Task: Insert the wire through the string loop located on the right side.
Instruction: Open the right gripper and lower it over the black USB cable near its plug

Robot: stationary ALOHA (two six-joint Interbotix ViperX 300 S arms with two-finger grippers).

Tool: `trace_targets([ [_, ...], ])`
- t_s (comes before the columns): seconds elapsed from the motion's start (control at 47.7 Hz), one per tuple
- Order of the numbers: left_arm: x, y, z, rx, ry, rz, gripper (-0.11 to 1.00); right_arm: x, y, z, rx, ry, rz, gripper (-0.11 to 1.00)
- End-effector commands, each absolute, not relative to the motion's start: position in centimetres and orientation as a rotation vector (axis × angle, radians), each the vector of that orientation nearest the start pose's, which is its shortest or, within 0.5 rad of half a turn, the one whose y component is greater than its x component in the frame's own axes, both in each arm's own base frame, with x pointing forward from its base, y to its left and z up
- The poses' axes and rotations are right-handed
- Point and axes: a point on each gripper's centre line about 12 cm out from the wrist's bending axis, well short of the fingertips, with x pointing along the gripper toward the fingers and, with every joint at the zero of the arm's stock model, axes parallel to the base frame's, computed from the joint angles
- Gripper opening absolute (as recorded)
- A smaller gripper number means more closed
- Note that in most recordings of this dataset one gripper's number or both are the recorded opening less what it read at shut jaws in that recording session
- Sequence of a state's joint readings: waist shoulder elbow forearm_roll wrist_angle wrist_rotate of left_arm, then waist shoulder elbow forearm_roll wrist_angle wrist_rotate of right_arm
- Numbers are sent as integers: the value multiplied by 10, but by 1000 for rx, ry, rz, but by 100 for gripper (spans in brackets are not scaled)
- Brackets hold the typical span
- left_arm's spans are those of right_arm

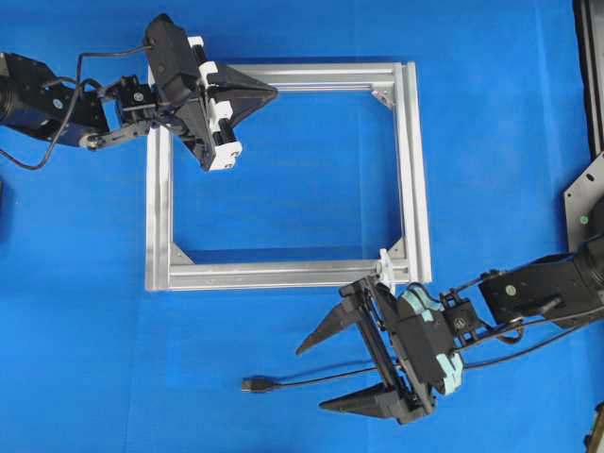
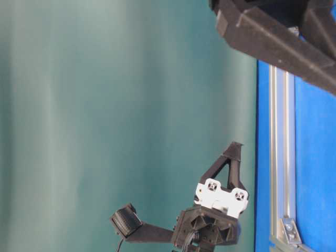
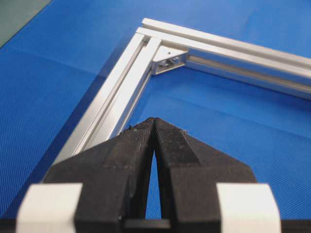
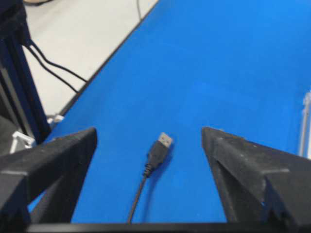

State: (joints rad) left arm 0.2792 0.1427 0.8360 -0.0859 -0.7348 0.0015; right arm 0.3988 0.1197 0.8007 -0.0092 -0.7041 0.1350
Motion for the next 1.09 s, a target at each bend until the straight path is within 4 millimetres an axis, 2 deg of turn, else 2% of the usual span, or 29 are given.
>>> trace_targets([
  [0.0, 368, 113, 152, -82, 194, 341, 0, 363, 156, 170, 92, 191, 395, 92],
  [0.189, 368, 113, 152, -82, 194, 341, 0, 368, 155, 163, 110, 208, 372, 90],
  [0.336, 368, 113, 152, -82, 194, 341, 0, 379, 158, 144, 136, 249, 337, 90],
  [0.503, 368, 113, 152, -82, 194, 341, 0, 384, 166, 123, 153, 298, 319, 90],
  [0.797, 368, 113, 152, -82, 192, 341, 0, 390, 170, 83, 192, 378, 249, 90],
  [1.07, 368, 113, 152, -82, 195, 341, 0, 390, 168, 73, 203, 401, 222, 88],
])
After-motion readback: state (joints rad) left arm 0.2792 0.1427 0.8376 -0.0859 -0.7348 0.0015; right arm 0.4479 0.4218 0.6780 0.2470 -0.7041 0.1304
